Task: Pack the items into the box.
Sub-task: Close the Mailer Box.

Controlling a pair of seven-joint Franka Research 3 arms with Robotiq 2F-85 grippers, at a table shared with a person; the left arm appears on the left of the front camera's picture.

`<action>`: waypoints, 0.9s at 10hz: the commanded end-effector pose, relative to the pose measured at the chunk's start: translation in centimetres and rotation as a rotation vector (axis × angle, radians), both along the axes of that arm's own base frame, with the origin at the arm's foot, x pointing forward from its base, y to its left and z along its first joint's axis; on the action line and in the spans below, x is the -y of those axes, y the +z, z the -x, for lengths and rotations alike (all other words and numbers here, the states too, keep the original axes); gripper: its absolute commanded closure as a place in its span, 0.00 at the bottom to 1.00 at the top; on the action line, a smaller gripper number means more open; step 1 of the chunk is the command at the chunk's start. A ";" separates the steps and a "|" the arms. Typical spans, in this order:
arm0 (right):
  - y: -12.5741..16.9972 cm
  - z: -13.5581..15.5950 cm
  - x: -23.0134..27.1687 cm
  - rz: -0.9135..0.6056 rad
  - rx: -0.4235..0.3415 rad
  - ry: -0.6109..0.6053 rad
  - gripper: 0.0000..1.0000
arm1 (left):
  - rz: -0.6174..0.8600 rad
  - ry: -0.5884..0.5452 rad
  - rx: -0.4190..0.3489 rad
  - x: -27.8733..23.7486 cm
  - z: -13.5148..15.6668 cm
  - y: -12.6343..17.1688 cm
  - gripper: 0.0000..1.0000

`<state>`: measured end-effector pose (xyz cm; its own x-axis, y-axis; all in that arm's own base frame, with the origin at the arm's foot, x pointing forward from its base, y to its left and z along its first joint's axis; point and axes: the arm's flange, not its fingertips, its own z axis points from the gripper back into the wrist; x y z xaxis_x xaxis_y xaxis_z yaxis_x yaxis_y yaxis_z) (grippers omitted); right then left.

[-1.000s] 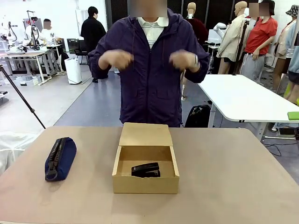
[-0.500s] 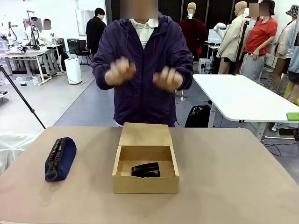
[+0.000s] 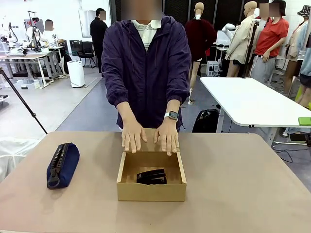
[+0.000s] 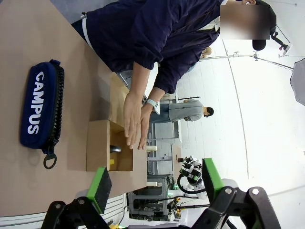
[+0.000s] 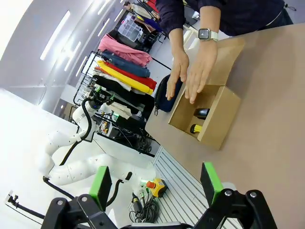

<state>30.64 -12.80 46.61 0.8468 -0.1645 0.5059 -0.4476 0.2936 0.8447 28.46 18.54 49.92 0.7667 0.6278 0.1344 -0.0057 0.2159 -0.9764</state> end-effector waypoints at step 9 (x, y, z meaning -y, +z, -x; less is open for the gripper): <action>-5.1 -8.6 -17.2 0.224 -0.120 0.009 0.00 | -0.312 -0.264 -0.189 17.3 -14.8 -2.2 0.00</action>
<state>37.12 1.74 42.64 0.8909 -0.0130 0.4539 -0.3984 0.4572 0.7952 40.44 1.54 48.31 0.9307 0.3458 0.1193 -0.0612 0.4687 -0.8812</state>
